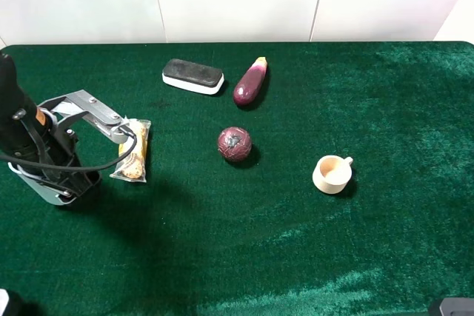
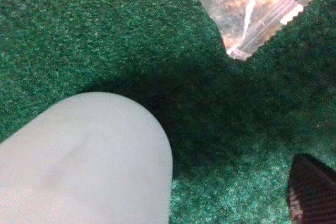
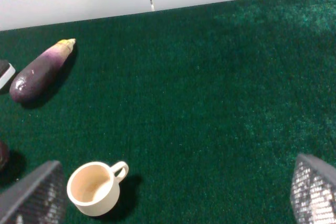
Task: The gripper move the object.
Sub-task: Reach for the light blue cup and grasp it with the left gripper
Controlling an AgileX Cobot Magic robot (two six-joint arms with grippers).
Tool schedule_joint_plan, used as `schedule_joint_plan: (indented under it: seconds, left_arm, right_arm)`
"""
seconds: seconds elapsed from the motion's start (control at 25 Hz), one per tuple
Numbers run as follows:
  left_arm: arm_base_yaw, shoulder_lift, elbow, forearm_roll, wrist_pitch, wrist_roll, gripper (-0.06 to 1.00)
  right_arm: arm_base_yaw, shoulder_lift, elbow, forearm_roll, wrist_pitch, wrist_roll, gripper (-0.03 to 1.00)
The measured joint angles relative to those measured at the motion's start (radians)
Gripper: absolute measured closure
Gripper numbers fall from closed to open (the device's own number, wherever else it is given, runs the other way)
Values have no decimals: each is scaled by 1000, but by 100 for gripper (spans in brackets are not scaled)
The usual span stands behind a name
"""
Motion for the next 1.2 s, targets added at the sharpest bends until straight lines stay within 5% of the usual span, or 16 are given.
schedule_joint_plan:
  seconds: [0.72,1.2]
  left_arm:
    - [0,0,0,-17,3,0,86]
    - [0,0,0,-15,5,0,86]
  right_arm:
    - [0,0,0,0,0,0,32]
    - [0,0,0,0,0,0,32]
